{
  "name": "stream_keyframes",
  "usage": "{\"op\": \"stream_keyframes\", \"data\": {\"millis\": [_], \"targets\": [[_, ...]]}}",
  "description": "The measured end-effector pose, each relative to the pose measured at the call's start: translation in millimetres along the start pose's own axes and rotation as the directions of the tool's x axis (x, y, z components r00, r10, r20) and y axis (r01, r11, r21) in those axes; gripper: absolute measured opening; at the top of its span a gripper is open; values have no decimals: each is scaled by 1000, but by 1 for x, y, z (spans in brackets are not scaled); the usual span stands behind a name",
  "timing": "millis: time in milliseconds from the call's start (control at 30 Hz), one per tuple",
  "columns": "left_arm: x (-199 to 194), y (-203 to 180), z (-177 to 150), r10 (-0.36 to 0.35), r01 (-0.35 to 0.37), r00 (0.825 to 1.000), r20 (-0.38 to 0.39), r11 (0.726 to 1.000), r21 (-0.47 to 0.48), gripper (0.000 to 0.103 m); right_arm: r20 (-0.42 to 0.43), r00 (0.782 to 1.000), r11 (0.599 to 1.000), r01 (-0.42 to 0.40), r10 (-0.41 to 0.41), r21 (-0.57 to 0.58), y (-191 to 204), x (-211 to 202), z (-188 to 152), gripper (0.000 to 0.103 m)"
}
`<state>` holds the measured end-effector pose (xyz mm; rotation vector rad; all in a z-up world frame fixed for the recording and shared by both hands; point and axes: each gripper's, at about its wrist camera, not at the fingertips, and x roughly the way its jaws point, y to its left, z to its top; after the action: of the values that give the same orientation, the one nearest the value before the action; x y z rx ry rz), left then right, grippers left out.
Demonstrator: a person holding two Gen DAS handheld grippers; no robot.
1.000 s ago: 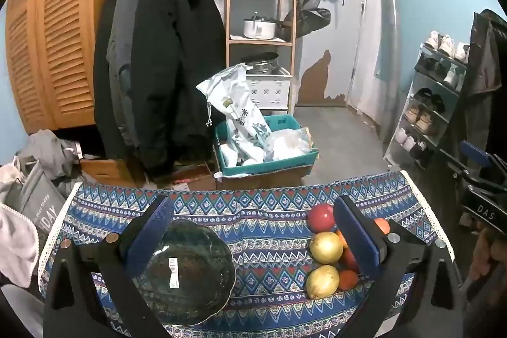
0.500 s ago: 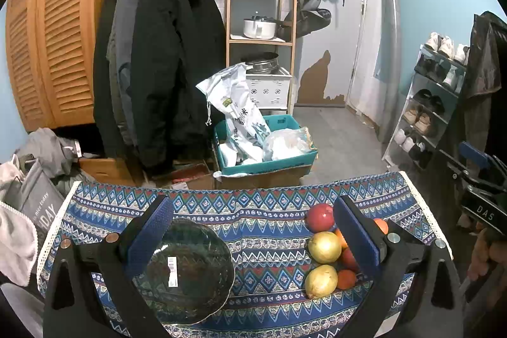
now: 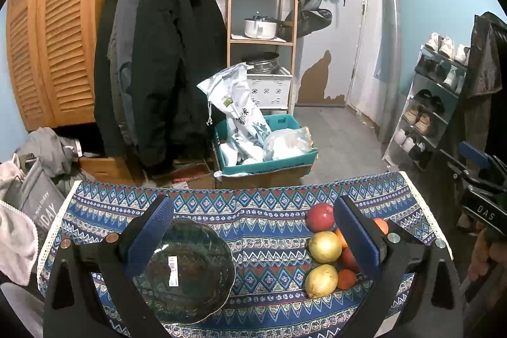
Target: Organize fruits
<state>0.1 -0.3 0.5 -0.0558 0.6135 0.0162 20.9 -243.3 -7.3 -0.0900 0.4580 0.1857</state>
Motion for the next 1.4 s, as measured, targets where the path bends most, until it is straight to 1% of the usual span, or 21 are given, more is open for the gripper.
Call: {"op": "stream_keyframes", "data": {"millis": [1067, 1400], "targets": [[0, 0, 0, 2, -2, 1000, 0, 1000, 2, 102, 0, 1000, 1000, 1, -1, 1, 0, 0, -1, 83], [1, 0, 1, 3, -3, 1000, -21, 1000, 5, 102, -2, 1000, 1000, 1, -1, 0, 0, 0, 0, 83]]}}
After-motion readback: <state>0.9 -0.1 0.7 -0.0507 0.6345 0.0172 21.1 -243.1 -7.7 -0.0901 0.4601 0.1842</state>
